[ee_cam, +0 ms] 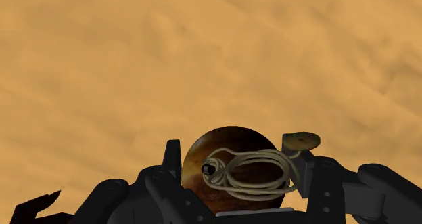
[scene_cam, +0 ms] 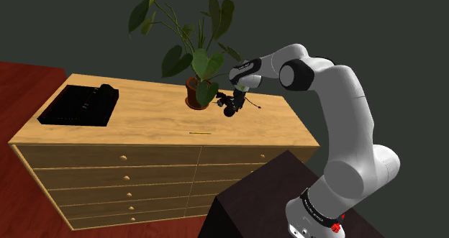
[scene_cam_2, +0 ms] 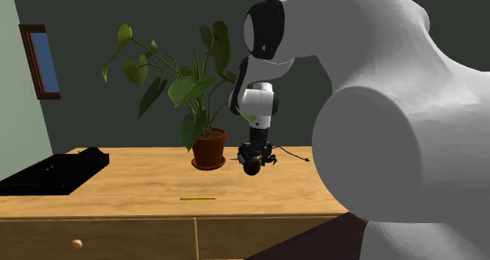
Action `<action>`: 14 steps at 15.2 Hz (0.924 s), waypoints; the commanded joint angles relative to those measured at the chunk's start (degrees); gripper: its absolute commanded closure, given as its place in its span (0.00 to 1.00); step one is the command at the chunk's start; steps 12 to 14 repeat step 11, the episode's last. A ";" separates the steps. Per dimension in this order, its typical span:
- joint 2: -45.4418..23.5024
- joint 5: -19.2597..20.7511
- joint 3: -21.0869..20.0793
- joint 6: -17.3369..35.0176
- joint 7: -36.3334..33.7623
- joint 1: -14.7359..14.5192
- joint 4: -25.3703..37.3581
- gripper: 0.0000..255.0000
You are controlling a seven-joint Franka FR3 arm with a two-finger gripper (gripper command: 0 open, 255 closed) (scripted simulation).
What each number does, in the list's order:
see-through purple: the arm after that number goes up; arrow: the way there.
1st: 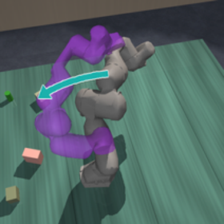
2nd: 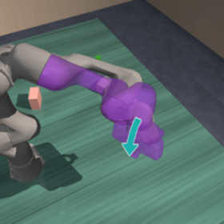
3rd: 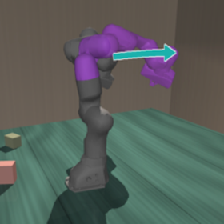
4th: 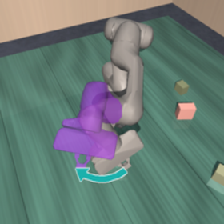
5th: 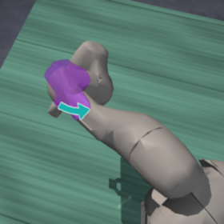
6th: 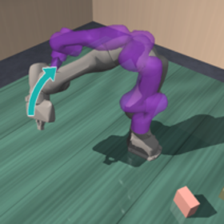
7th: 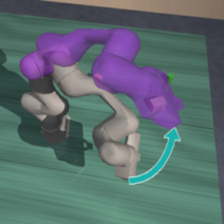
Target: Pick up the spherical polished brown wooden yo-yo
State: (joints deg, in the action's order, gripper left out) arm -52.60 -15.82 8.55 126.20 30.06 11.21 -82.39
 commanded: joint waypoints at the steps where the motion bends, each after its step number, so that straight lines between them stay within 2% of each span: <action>1: 1.13 0.16 0.15 -0.79 -0.17 -0.13 -0.33 1.00; 9: 5.55 0.83 0.77 -4.02 -0.74 -0.53 -1.50 1.00; 14: 5.63 0.84 0.78 -4.08 -0.75 -0.54 -1.52 1.00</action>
